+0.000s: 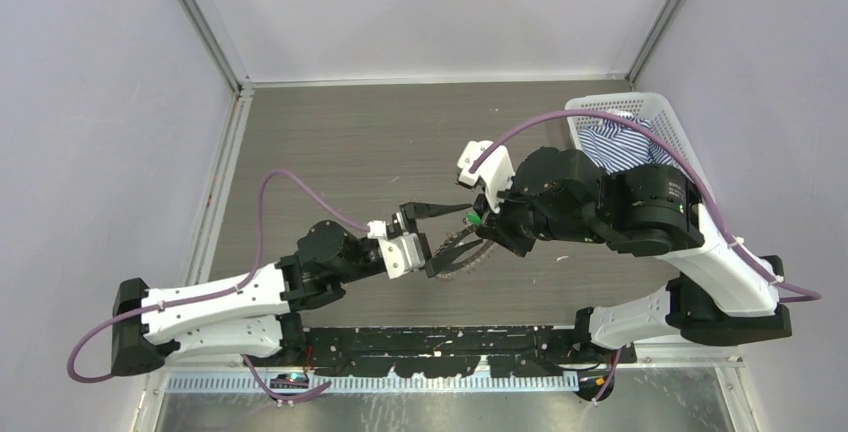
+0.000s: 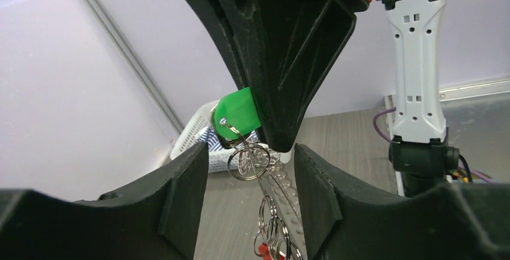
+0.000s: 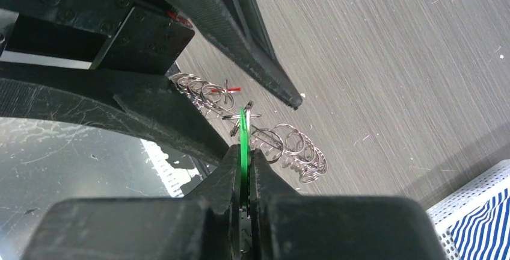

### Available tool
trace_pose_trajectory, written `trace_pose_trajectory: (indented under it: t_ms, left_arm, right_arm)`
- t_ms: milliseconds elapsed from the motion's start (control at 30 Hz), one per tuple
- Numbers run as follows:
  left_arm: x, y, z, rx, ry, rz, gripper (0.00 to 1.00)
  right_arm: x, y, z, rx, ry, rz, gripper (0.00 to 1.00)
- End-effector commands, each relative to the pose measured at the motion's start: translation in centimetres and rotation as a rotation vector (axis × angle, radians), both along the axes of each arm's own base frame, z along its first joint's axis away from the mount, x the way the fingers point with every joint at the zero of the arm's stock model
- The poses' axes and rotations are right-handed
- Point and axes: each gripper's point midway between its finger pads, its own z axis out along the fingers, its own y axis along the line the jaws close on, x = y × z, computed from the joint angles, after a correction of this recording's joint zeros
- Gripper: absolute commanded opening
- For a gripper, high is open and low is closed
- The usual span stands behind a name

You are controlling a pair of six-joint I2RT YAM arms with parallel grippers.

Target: Remove the keys from the keyring

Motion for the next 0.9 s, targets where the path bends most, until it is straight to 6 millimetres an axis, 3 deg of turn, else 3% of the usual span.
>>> trace_pose_trajectory:
  t_ms: [0, 500, 700, 867]
  left_arm:
    - [0.2, 0.3, 2.2, -0.071, -0.118, 0.078, 0.54]
    - [1.8, 0.6, 1.5, -0.058, -0.134, 0.232, 0.50]
    - [1.2, 0.3, 1.0, -0.051, -0.177, 0.212, 0.47]
    - [1.0, 0.3, 1.0, -0.065, -0.194, 0.204, 0.39]
  right_arm:
    - [-0.1, 0.4, 2.2, 0.079, -0.017, -0.001, 0.01]
    - [-0.3, 0.8, 2.4, 0.087, -0.017, -0.001, 0.01]
    - [-0.4, 0.8, 2.7, 0.103, -0.019, 0.000, 0.01]
    - [-0.5, 0.9, 2.7, 0.103, -0.016, 0.002, 0.01]
